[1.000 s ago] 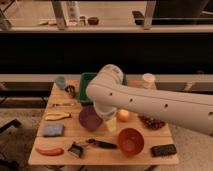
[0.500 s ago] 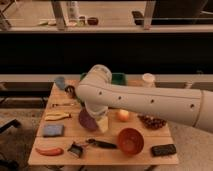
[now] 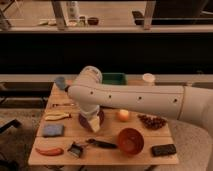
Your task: Place sponge in red bowl
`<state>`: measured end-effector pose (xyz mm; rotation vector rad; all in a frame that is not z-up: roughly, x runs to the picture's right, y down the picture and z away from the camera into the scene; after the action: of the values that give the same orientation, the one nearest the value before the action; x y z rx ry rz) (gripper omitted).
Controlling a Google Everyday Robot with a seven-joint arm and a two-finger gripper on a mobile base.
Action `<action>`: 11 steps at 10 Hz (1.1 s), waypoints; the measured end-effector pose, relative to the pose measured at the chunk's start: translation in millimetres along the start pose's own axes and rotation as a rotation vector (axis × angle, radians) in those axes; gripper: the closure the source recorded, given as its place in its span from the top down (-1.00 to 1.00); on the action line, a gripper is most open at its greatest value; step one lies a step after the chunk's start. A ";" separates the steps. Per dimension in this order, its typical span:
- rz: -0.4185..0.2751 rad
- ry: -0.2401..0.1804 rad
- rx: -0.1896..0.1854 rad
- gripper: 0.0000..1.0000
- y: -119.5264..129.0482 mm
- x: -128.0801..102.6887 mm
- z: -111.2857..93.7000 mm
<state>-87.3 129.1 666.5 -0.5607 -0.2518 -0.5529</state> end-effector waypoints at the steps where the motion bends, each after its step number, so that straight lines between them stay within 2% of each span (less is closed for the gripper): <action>1: -0.006 -0.007 0.000 0.60 -4.2 -7.1 1.3; 3: -0.025 -0.017 0.005 0.60 -18.1 -23.9 7.1; 7: -0.036 -0.048 0.018 0.60 -34.0 -38.2 20.8; 11: -0.058 -0.054 0.023 0.60 -57.7 -57.3 30.0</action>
<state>-169.1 129.6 694.9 -0.5482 -0.3263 -0.5911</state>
